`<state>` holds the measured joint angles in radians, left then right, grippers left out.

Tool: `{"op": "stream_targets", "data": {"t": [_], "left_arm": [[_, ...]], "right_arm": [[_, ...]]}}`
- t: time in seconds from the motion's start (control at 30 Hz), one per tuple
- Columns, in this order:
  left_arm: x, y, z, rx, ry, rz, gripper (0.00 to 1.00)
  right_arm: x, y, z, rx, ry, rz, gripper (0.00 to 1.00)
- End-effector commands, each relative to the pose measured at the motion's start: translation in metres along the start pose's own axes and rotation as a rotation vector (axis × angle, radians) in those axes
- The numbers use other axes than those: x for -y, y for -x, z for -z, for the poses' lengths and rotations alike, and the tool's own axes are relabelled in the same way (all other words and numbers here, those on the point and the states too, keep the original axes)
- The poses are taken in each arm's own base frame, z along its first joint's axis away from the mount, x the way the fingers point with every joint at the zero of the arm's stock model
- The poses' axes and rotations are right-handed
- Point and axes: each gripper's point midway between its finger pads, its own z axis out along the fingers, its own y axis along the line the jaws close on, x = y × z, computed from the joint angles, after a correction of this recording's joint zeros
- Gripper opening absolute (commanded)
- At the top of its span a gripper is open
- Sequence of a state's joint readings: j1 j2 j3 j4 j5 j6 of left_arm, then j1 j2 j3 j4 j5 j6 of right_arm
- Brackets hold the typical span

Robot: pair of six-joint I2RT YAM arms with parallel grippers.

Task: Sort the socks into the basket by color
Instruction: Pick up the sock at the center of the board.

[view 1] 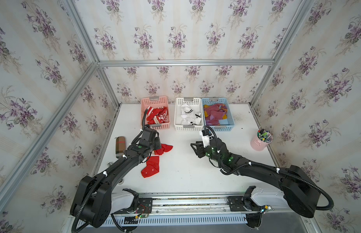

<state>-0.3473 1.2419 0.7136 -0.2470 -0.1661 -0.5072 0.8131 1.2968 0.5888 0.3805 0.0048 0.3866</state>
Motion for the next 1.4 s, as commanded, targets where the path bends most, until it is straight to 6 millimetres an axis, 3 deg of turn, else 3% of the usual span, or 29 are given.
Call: {"op": "stream_targets", "data": {"t": [0.0,0.3,0.57,0.77,1.1,1.37], "left_arm": [[-0.004,-0.003,-0.003,0.025,0.008,0.037,0.54],[-0.014,-0.017,-0.001,0.007,0.026,0.043,0.54],[-0.022,-0.017,0.016,0.028,0.046,0.035,0.58],[-0.024,-0.015,0.024,0.039,0.048,0.033,0.59],[-0.027,-0.017,0.028,0.042,0.054,0.035,0.59],[-0.028,-0.017,0.03,0.043,0.058,0.024,0.6]], "right_arm": [[-0.015,0.009,-0.006,0.026,0.073,-0.024,0.44],[-0.035,-0.01,-0.033,-0.044,0.16,-0.043,0.42],[-0.073,-0.041,-0.08,-0.142,0.258,-0.033,0.36],[-0.088,-0.056,-0.112,-0.189,0.292,-0.029,0.33],[-0.091,-0.069,-0.154,-0.229,0.285,-0.012,0.33],[-0.082,-0.071,-0.18,-0.239,0.21,0.031,0.33]]}}
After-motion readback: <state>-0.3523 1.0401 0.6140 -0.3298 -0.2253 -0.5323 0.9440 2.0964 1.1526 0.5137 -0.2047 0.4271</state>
